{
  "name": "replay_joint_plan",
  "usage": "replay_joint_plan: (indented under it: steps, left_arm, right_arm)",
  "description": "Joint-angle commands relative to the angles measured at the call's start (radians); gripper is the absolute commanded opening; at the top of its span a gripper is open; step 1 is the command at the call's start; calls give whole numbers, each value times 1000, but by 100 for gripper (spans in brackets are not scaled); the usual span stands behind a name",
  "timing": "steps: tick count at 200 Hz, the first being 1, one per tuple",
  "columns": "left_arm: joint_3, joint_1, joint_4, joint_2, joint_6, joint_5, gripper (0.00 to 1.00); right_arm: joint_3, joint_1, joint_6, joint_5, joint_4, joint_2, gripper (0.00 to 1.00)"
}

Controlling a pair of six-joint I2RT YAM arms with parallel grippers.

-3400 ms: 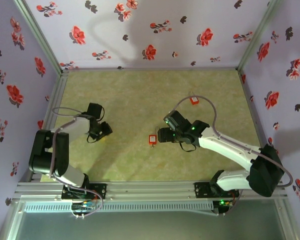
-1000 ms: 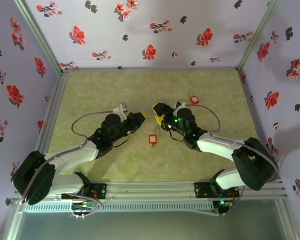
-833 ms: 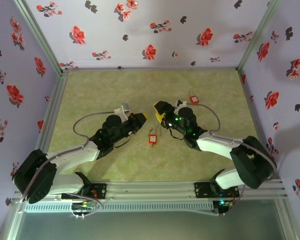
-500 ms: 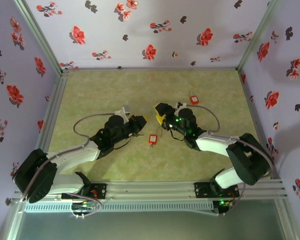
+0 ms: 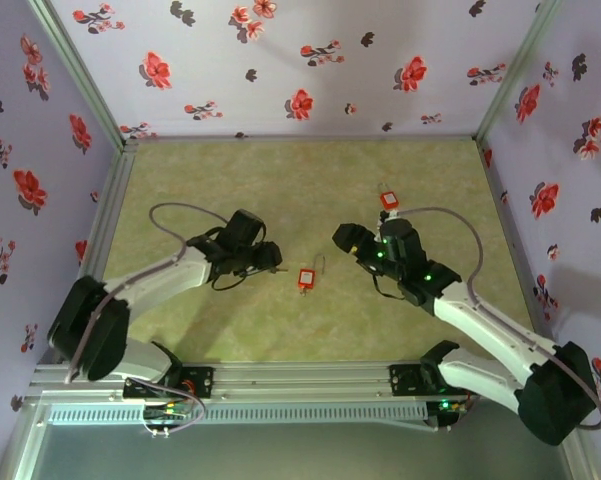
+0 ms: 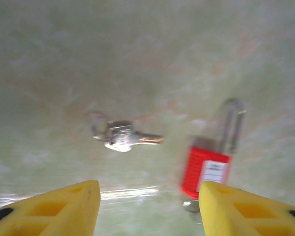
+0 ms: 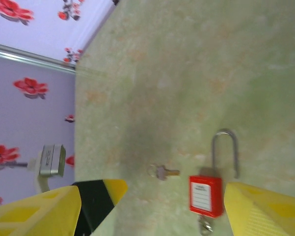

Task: Unlock with the key

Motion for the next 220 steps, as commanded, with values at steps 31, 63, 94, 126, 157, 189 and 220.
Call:
replay_joint_plan:
  steps: [31, 63, 94, 126, 157, 189, 220]
  left_arm:
    - [70, 51, -110, 125, 138, 22, 48]
    - [75, 60, -67, 172, 94, 39, 43]
    - [68, 63, -27, 192, 63, 55, 41]
    - [83, 65, -11, 211, 56, 61, 39]
    - [103, 66, -13, 249, 58, 69, 35]
    - [133, 66, -20, 289, 70, 73, 30]
    - [160, 68, -34, 322, 87, 75, 15]
  right_arm:
    - [-27, -5, -72, 11, -125, -71, 77]
    - [-61, -4, -56, 21, -129, -115, 77]
    - [-85, -5, -53, 31, -135, -146, 77]
    - [-99, -4, -47, 29, -120, -154, 77]
    - [-115, -4, -38, 26, -109, -157, 76]
    - [-132, -5, -32, 26, -102, -177, 76]
    - [-138, -5, -28, 25, -98, -191, 76]
